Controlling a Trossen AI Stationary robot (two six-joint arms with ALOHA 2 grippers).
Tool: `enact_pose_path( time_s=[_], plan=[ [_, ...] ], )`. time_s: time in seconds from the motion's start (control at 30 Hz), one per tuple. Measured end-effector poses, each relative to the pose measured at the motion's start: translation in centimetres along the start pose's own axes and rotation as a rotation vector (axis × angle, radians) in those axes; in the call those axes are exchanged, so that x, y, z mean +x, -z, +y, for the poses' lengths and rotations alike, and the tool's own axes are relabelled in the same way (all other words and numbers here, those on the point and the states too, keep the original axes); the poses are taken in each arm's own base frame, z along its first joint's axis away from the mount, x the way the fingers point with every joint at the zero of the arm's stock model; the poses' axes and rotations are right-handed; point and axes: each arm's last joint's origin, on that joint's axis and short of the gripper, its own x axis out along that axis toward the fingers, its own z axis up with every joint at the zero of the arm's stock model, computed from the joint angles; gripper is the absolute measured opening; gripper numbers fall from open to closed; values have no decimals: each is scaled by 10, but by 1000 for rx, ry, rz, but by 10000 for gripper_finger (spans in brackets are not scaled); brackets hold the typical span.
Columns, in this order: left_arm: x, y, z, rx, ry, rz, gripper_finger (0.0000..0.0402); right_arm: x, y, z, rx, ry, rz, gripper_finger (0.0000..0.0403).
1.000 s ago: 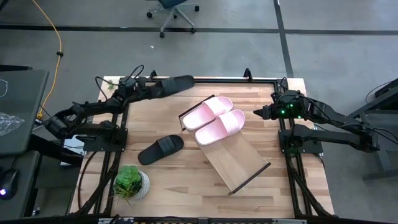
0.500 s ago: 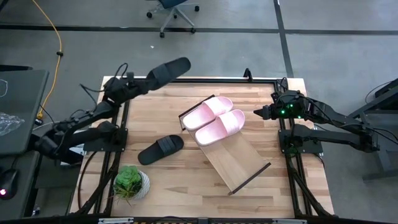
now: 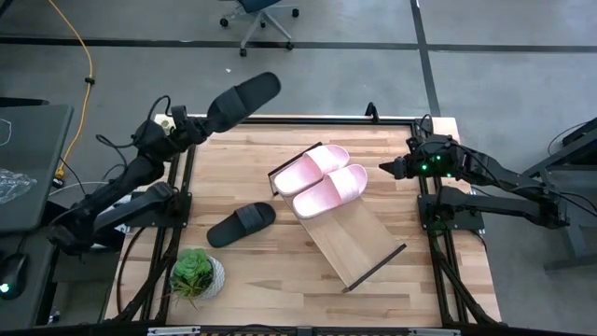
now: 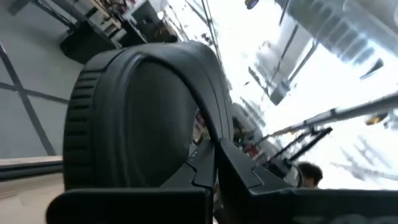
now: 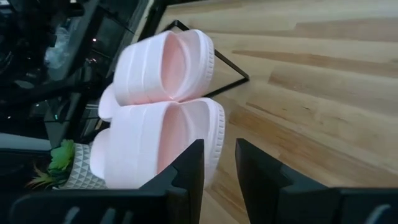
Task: Pick and place slides into the shelf
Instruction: Put the top black slide on the shelf
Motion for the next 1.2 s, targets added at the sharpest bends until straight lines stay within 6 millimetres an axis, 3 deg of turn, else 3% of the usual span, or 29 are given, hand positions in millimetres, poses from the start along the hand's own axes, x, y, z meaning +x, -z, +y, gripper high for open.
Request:
enact_pose_path(
  time_s=[0.37, 0.8, 1.2],
  plan=[
    [16, -1, -59, 84, 33, 77, 0, -1, -7, 10, -50, -123, -52, 83],
    [48, 56, -102, 45, 74, 183, 0, -7, -16, 30, -95, -398, -75, 86],
    [82, 97, -141, 31, 105, 253, 0, -8, -26, 43, -48, -535, -142, 195]
  ],
)
